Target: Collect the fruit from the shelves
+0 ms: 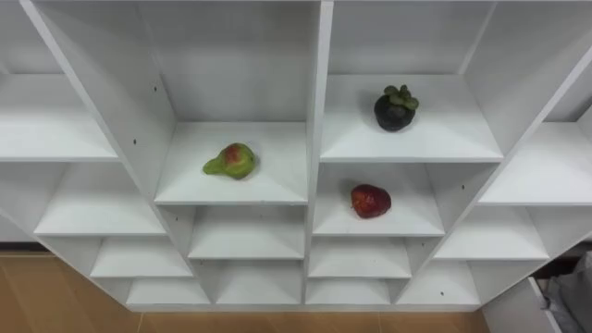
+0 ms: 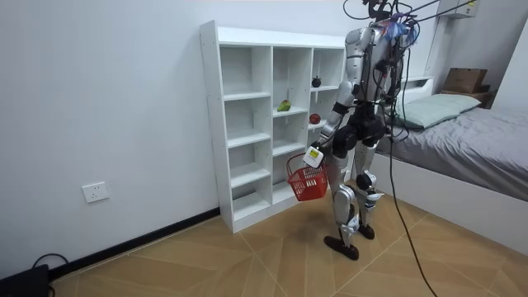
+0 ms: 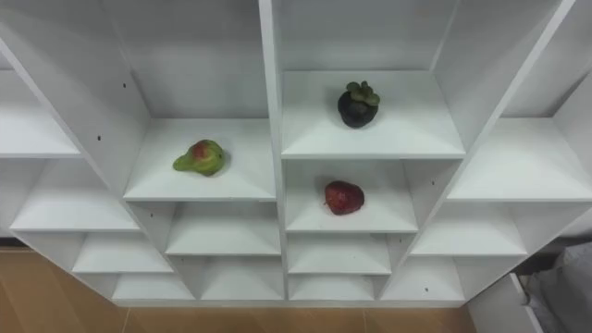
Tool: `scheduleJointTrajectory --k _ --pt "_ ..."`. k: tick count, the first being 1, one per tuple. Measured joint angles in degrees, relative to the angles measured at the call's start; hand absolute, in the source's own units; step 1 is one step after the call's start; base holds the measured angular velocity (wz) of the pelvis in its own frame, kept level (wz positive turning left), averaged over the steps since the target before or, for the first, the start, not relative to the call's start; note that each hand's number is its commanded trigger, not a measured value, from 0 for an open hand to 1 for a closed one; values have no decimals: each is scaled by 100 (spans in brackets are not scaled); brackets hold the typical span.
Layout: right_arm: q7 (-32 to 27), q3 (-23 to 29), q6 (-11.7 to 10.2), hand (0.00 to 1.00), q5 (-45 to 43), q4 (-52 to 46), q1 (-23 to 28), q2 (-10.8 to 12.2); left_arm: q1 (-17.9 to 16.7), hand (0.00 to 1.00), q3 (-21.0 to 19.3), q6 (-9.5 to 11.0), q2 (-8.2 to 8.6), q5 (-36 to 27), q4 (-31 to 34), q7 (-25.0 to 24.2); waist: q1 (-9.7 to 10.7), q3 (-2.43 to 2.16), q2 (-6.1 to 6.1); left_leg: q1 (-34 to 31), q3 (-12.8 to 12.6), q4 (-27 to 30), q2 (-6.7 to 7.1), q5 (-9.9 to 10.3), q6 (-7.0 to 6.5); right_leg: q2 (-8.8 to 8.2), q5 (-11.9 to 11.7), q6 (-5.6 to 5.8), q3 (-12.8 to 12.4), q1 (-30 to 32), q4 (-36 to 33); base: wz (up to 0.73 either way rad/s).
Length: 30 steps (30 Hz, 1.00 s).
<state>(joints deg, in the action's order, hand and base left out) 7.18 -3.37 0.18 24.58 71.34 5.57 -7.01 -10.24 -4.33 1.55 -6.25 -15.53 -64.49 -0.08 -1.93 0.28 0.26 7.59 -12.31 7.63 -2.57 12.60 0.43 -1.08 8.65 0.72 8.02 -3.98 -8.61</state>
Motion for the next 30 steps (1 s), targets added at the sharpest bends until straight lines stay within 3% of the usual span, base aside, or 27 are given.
scheduleJointTrajectory --k 25,30 --pt "-55 87 -14 0 -29 -4 0 -3 -21 100 -6 27 -7 1 11 -57 9 -1 -2 -5 0 0 0 0 0 1 0 0 3 1 0 0" --pt "-225 258 -26 0 -28 -172 4 -15 -20 100 -7 45 -8 0 9 -72 8 -27 36 3 -9 1 0 0 0 3 0 0 -2 48 -1 0"
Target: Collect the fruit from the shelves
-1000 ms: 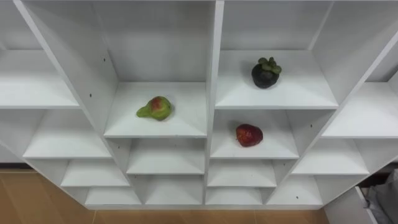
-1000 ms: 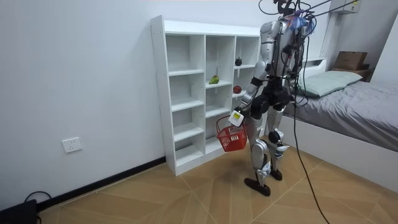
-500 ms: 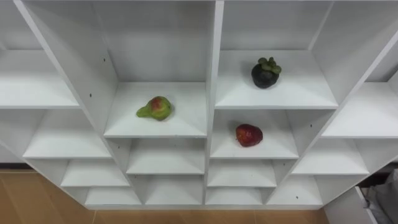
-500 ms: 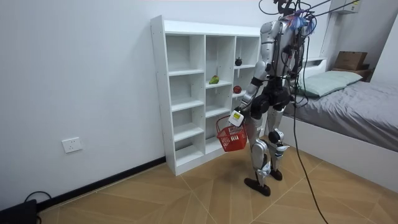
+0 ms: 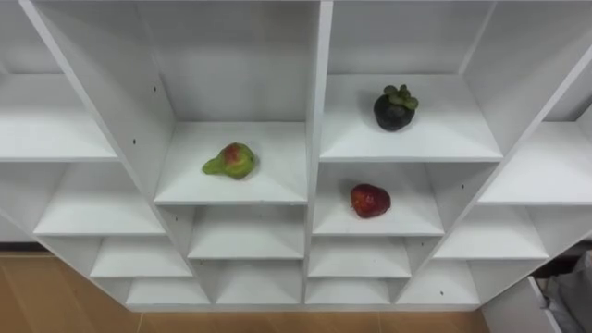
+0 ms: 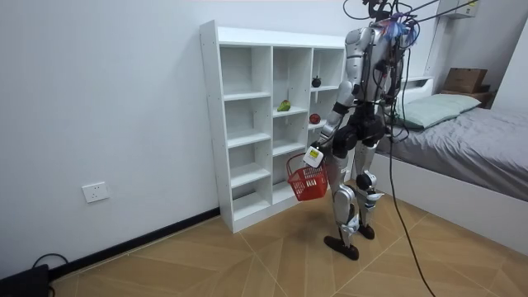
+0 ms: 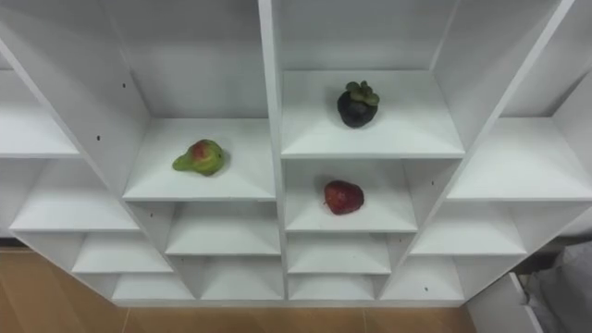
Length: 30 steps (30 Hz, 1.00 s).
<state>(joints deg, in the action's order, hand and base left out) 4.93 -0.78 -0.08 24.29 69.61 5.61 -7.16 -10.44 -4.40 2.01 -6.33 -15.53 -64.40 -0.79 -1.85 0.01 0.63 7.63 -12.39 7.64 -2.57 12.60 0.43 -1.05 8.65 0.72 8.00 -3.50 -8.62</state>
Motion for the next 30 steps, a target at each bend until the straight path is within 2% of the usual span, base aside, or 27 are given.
scheduleJointTrajectory --k 6,10,16,24,28,30 --pt "-412 463 -92 0 105 -701 74 -7 -23 100 -110 5 -38 5 21 -112 103 -20 11 1 -5 12 1 0 0 -4 0 -1 -6 26 -14 0" --pt "-693 706 -183 0 363 -1173 99 -10 -38 100 -110 3 -127 3 22 -99 249 -4 -11 4 -16 18 4 -1 0 -8 0 0 -26 33 -17 0" --pt "-1007 873 -236 0 806 -2159 205 -7 -159 100 17 -3 -121 1 376 -93 471 1 -15 8 -46 19 6 -1 0 -11 8 4 -59 48 -18 -1" --pt "-1580 907 -236 0 986 -3434 298 -12 -177 100 14 -80 -116 14 504 -102 465 3 -86 29 -98 16 3 -2 2 2 7 3 -113 63 -26 -4" --pt "-1837 835 -231 0 1035 -4518 457 -11 -160 100 28 -83 -113 11 527 -114 376 -13 -104 8 -182 17 0 -2 2 11 6 1 -208 142 -60 -11" --pt "-1983 823 -242 0 1006 -5062 475 -13 -180 100 26 -83 -123 33 461 -114 365 5 -95 -8 -169 16 2 -2 2 11 6 2 -234 181 -92 -10"
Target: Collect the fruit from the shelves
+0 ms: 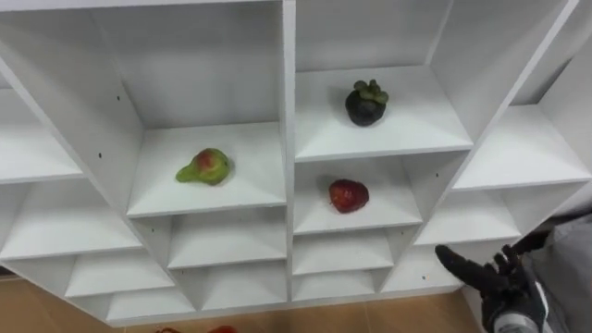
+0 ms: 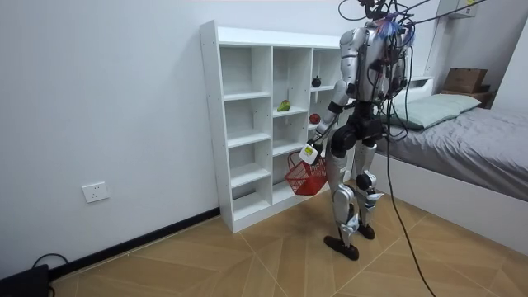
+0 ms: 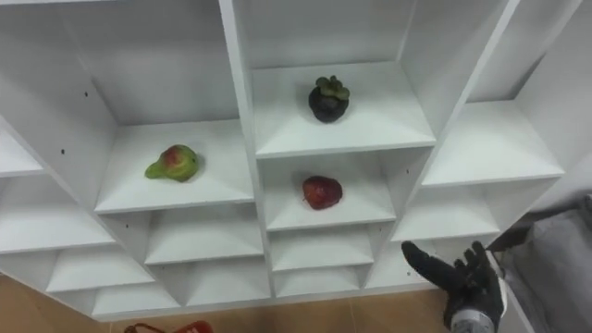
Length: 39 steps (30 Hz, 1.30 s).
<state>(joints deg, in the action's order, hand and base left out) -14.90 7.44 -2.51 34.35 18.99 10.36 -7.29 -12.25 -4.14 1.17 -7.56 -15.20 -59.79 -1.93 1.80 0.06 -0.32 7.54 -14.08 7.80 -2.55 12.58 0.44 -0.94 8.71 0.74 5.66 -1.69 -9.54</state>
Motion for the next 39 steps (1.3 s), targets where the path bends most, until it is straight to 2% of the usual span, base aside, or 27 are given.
scheduleJointTrajectory --k 4,11,22,26,34,39 --pt "-267 6 -110 0 -65 -477 -15 5 -25 100 -2 0 -11 -21 -11 8 13 -19 -46 11 -10 -1 0 0 0 -3 0 0 19 -15 -1 2" --pt "-328 22 -109 0 -91 -1286 -25 -10 -96 100 -15 -1 -17 -29 36 -127 87 -22 38 36 -15 1 -4 0 0 2 -1 -1 21 -30 -25 0" --pt "-309 59 -121 0 -515 -2173 -49 -19 -102 100 -138 72 2 232 1 -125 -85 -14 27 1 -95 -4 -6 0 -1 12 -2 -3 -77 86 -116 -4" --pt "-319 59 -121 0 -516 -2378 -244 -19 -104 100 -137 128 6 227 -15 -127 -80 -14 30 -64 -107 -2 -8 -2 -3 14 -7 -11 -91 185 -153 -3" --pt "-360 37 -130 0 -555 -2950 -240 -16 -108 100 -131 168 6 174 -105 -105 -72 -33 -8 -81 -91 0 -8 -2 -3 12 -7 -10 -80 203 -148 0" --pt "-352 -9 -128 0 -1147 -3161 -239 -16 -78 100 -144 198 -26 192 -276 -101 -82 -35 -23 -85 -102 1 -9 -2 -3 10 -7 -11 -80 238 -212 0"
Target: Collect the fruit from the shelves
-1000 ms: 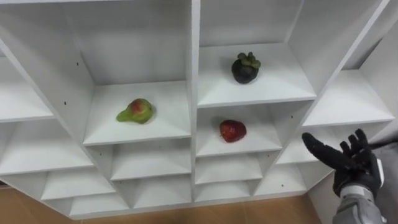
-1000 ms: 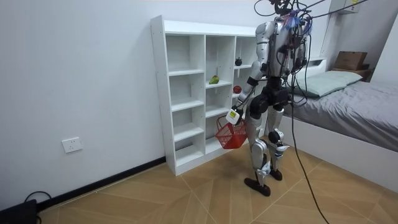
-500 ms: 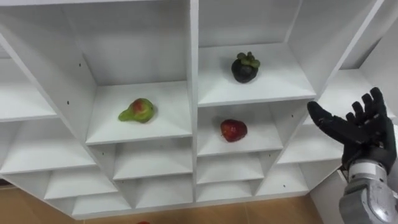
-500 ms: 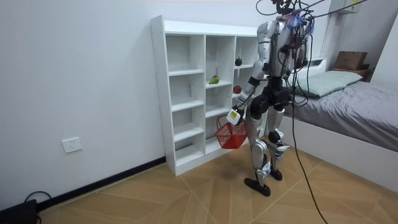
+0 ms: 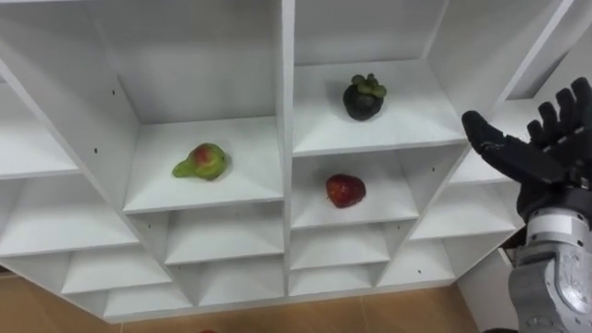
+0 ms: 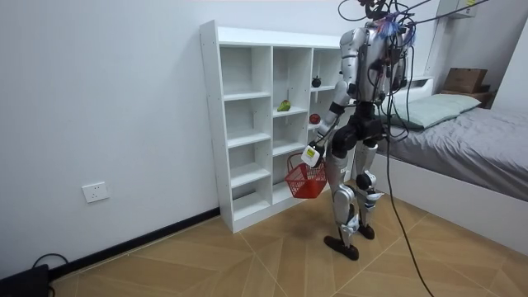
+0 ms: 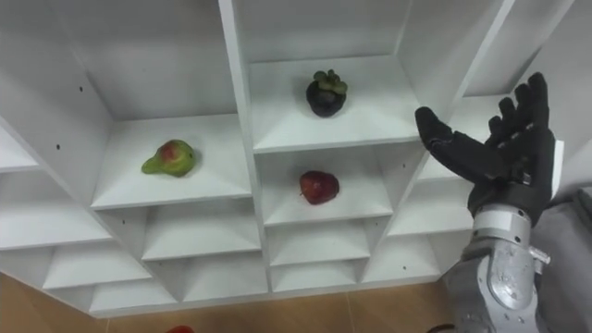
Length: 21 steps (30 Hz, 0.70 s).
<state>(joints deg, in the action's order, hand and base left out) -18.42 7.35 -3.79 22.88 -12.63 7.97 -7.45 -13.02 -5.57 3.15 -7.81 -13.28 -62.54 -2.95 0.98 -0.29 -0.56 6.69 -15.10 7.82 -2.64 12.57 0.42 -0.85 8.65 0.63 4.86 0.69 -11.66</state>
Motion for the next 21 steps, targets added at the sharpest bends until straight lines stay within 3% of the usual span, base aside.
scheduleJointTrajectory --k 9,21 --pt "289 -156 0 0 -298 -236 -4 -1 4 100 18 18 -13 -4 -156 3 21 -7 -64 -10 -6 40 0 1 -1 -5 -3 -5 -3 8 -5 0" --pt "744 -292 -4 0 -306 -675 -125 -1 90 100 295 76 -19 -4 -153 -8 29 33 53 -97 -2 17 -21 4 -2 21 -19 -23 11 6 4 0"
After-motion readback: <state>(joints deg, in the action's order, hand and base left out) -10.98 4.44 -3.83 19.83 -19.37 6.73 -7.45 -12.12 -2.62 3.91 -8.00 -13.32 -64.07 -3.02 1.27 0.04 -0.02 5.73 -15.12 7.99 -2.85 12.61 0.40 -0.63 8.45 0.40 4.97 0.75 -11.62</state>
